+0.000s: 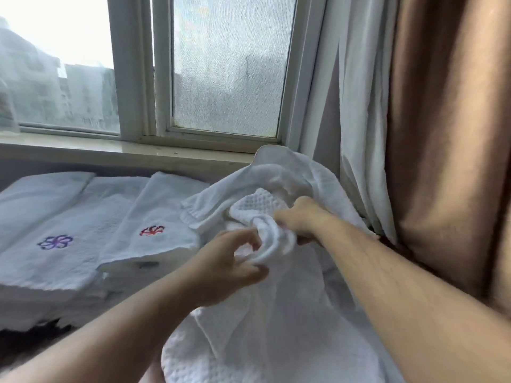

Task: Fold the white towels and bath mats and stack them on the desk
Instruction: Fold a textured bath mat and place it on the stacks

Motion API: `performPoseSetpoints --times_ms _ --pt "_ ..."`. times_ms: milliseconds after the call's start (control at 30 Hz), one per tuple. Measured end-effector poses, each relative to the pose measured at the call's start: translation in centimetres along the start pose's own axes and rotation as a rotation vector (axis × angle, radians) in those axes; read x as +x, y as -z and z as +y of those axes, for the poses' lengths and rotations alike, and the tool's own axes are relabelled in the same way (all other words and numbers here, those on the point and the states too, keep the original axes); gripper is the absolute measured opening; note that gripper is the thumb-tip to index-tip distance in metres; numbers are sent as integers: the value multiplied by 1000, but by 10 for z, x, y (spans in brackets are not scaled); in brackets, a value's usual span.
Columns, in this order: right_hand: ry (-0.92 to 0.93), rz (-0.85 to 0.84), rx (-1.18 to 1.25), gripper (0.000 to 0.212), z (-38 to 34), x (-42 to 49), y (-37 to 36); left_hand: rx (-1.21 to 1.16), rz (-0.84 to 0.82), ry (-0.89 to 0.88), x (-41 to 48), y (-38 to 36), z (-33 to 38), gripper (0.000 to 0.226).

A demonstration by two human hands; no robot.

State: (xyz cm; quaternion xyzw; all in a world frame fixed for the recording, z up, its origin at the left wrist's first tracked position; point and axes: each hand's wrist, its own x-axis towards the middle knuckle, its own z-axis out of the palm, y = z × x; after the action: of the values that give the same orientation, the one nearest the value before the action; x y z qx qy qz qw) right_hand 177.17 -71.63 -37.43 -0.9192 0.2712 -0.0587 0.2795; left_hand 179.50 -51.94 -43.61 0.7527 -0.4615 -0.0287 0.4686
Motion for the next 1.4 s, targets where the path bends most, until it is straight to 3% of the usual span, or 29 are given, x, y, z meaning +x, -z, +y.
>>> performPoseSetpoints --times_ms 67,233,400,467,533,600,667,733,800,900,1033,1167,1300,1400 --pt "55 72 127 22 4 4 -4 -40 56 45 1 2 -5 20" --pt "198 268 384 21 -12 15 0 -3 278 44 22 6 -2 20" --pt "541 656 946 17 -32 3 18 -362 646 -195 49 24 24 15" --pt "553 728 1002 17 -34 5 23 -302 716 -187 60 23 25 15" --pt "422 756 887 25 -25 15 20 -132 698 -43 67 16 12 16" --pt "293 772 707 35 -1 30 8 -56 510 69 71 6 -9 19" --pt "234 707 605 38 25 42 -15 19 294 63 72 -10 -33 20" --pt "197 651 545 39 45 56 -39 188 181 91 74 -27 -55 47" --pt "210 638 494 41 60 73 -60 327 181 175 79 -42 -73 67" --pt "308 670 401 37 70 97 -74 398 193 210 91 -57 -97 76" --pt "306 664 472 39 70 132 -81 405 192 199 121 -58 -125 72" --pt "310 690 450 26 68 154 -90 373 177 190 135 -52 -136 58" --pt "225 511 279 27 52 146 -79 398 234 241 126 -54 -120 45" --pt "75 307 110 48 49 118 -60 354 261 242 109 -45 -100 67"
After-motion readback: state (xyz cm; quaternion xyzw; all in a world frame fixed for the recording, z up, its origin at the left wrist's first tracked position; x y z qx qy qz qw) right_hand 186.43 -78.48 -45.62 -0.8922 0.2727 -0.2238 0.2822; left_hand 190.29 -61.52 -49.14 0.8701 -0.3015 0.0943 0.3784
